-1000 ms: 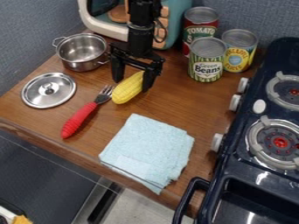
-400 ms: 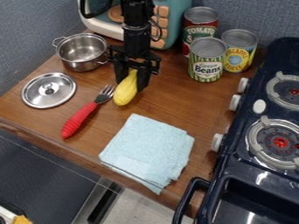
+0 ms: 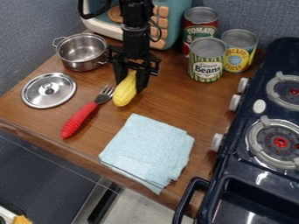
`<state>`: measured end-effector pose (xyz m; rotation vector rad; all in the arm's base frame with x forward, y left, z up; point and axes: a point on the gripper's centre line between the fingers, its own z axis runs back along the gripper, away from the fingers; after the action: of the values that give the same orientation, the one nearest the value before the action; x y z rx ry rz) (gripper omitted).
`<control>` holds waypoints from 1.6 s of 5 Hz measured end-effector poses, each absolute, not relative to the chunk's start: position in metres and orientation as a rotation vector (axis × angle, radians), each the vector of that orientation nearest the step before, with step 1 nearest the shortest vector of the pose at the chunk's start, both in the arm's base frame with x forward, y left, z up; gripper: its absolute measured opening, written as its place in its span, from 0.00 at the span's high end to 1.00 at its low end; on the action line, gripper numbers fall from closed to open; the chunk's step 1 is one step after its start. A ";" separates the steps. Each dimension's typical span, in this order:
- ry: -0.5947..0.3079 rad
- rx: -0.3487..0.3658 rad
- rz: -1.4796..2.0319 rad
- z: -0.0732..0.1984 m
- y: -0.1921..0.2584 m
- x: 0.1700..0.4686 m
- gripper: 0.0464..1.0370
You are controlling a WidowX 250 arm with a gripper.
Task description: Moved the corn cob to the right
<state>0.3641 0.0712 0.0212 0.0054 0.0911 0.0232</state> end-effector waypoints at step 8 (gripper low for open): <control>-0.002 -0.007 -0.154 0.098 -0.015 0.343 0.45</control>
<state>0.3433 -0.0154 0.0979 -0.0072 -0.0018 -0.1539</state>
